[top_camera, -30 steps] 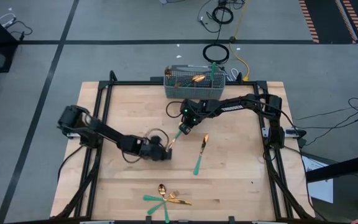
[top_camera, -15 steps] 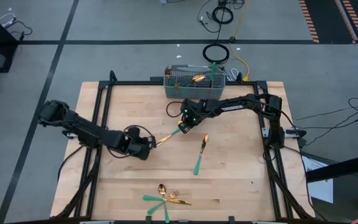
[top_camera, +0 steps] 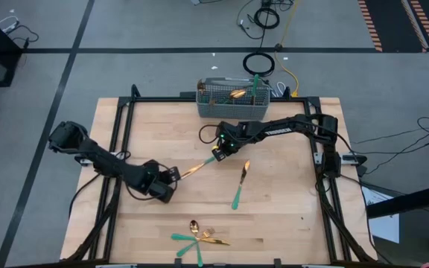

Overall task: Sort silverware
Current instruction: Put the green table knife into the gray silverware basket with the other table knife

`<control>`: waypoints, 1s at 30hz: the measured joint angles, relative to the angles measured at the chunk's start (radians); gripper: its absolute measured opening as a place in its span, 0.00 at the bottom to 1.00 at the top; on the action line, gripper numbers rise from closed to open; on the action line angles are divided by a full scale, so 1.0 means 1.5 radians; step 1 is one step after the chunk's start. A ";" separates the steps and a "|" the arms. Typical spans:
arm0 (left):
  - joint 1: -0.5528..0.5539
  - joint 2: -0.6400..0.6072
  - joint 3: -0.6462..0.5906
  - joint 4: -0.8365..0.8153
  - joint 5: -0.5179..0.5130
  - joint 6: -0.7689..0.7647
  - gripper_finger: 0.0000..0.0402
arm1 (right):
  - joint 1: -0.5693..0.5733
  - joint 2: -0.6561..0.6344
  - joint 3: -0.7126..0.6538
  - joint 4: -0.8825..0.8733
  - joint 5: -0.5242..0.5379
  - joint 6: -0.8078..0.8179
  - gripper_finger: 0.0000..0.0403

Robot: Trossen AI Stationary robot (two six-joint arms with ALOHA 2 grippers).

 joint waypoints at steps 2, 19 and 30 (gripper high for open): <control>0.002 0.000 -0.027 0.036 -0.003 -0.003 0.19 | 0.000 0.000 0.000 0.003 0.001 0.001 0.00; 0.012 0.000 -0.080 0.263 -0.055 0.075 0.34 | -0.015 0.001 0.000 0.039 0.007 0.014 0.00; 0.014 0.000 -0.080 0.277 -0.057 0.111 0.44 | -0.030 0.001 -0.001 0.056 0.012 0.023 0.00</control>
